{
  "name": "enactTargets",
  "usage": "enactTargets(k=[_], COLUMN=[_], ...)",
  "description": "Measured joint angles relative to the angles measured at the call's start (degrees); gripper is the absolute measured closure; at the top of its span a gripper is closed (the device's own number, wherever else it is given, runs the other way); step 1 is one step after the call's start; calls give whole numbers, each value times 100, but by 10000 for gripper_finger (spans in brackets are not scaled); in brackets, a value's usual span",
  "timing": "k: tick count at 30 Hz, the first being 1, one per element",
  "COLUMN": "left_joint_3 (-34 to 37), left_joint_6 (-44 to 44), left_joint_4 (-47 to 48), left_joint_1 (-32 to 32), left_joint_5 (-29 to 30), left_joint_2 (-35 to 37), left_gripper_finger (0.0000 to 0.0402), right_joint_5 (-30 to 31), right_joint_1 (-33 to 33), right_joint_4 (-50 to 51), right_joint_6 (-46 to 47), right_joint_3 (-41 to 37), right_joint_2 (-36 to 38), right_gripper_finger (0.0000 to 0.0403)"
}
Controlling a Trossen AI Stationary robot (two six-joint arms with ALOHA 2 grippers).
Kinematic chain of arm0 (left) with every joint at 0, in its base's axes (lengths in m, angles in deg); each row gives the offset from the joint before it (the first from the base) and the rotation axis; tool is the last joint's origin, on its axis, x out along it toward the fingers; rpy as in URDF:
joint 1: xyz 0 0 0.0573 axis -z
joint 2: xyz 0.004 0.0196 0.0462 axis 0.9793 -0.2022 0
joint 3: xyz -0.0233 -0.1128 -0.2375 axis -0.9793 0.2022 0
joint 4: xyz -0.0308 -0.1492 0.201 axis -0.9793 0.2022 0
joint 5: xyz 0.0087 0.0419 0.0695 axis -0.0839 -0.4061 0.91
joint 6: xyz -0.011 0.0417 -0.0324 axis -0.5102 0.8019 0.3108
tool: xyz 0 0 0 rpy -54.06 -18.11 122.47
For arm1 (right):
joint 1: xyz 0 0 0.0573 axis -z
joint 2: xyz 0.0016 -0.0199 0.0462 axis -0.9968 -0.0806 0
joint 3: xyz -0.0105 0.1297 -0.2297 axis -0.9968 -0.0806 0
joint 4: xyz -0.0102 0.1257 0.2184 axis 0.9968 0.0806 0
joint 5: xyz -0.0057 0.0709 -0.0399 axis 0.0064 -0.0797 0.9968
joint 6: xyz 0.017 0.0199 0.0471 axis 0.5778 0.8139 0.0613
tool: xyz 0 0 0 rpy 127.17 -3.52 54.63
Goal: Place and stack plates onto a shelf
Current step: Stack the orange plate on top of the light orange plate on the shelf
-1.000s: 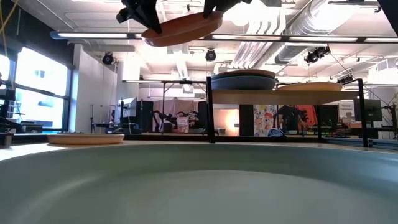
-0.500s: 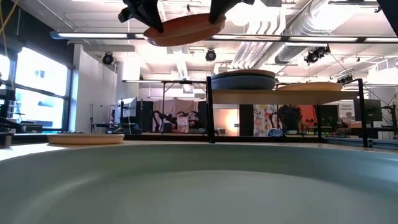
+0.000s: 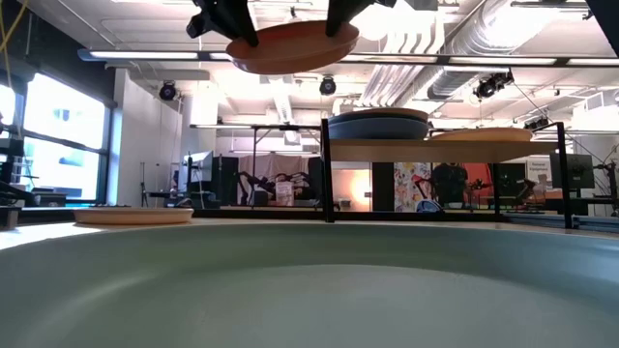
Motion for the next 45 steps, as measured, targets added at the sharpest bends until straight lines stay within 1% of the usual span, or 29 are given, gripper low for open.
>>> enactTargets(k=[6, 11, 15, 20, 23, 29, 36, 39, 42, 45], left_joint_3=[0, 0, 0, 0, 0, 0, 4, 4, 4, 4], left_joint_6=[-1, 3, 149, 359, 561, 828, 875, 914, 1068, 1167], left_joint_4=[-3, -4, -280, -716, -811, -856, -846, -845, -846, -843], left_joint_1=[-229, -317, -418, -515, -566, -682, -888, -1016, -1133, -1216], left_joint_5=[-568, -711, -727, -726, -714, -505, -429, -425, -420, -418], left_joint_2=[0, 22, 121, 288, 313, 266, 258, 258, 258, 233], left_gripper_finger=[310, 281, 275, 275, 275, 275, 275, 275, 275, 275], right_joint_5=[17, 19, 18, 20, -46, -185, -337, -597, -936, -1134], right_joint_1=[2, 28, 78, 223, 415, 1076, 2134, 2636, 3154, 3628], right_joint_4=[44, 270, 498, 981, 984, 971, 968, 961, 964, 937], right_joint_6=[0, 58, 67, 42, -212, -704, -1148, -1227, -1407, -1408], right_joint_3=[0, 0, 27, 240, 148, 160, 160, 142, -203, -785], right_joint_2=[0, 0, 0, 10, 222, 715, 1255, 1405, 1576, 1801], right_gripper_finger=[403, 403, 403, 403, 403, 403, 403, 403, 403, 403])
